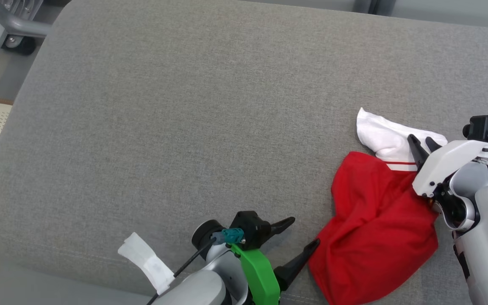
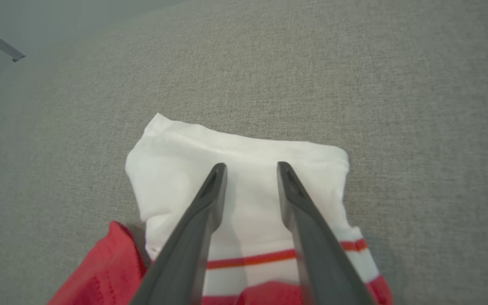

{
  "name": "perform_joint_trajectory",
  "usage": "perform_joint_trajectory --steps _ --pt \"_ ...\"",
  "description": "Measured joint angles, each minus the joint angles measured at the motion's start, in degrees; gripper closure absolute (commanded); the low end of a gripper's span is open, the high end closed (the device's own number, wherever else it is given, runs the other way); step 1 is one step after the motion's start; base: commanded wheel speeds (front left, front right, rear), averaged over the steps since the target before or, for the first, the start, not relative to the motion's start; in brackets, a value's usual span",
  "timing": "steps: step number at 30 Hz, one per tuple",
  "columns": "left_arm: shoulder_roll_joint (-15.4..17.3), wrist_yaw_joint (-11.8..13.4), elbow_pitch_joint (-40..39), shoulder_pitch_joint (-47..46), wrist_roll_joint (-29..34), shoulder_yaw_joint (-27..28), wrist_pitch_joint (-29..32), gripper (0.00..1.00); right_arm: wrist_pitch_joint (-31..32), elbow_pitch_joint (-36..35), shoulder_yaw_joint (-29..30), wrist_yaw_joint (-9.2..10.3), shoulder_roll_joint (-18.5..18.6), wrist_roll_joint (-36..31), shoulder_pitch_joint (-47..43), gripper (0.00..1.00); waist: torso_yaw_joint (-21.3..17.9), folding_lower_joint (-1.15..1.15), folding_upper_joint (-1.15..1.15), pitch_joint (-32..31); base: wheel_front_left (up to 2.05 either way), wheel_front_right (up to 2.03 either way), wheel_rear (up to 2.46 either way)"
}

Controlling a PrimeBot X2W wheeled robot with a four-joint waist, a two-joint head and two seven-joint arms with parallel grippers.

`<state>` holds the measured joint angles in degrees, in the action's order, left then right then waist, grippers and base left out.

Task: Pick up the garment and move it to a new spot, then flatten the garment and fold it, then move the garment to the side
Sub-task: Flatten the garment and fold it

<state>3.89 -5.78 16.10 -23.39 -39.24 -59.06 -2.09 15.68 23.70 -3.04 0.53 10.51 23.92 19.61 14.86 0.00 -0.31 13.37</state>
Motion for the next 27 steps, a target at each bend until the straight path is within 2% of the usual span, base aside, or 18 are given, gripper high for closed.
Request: perform_joint_trajectory --steps 1,2,8,16,26,27 --pt "0.0 0.0 0.1 0.0 0.0 0.1 -0.1 0.0 0.5 0.4 0.2 -0.01 0.0 0.3 0.0 0.16 0.4 0.0 0.0 0.0 0.0 0.0 0.0" --pt "0.0 0.0 0.2 0.0 0.0 0.3 -0.2 0.0 0.5 0.6 0.2 -0.02 0.2 0.3 0.0 0.0 0.7 0.0 0.0 -0.1 0.0 0.0 0.0" --pt "0.5 0.3 0.6 0.3 -0.4 2.2 -1.6 0.0 0.6 0.6 -0.2 -1.2 0.8 0.1 2.5 0.0 0.9 0.0 0.0 -0.6 0.0 0.0 0.0" --pt "0.8 0.7 0.8 1.1 -1.0 3.0 -2.1 0.0 2.9 1.5 -0.2 -1.25 2.6 -0.3 2.6 0.0 -0.8 0.0 0.0 -0.8 0.0 0.0 0.0" --pt "0.8 0.7 0.5 1.1 -1.0 2.8 -2.1 0.0 5.1 3.7 0.5 -1.11 2.9 0.3 2.0 0.0 -1.5 0.0 0.0 1.1 0.0 0.0 0.0" --pt "0.8 0.7 0.5 1.1 -1.0 2.8 -2.1 0.0 5.1 3.8 0.5 -1.12 2.8 0.4 2.0 0.05 -1.5 0.0 0.0 1.2 0.0 0.0 0.0"
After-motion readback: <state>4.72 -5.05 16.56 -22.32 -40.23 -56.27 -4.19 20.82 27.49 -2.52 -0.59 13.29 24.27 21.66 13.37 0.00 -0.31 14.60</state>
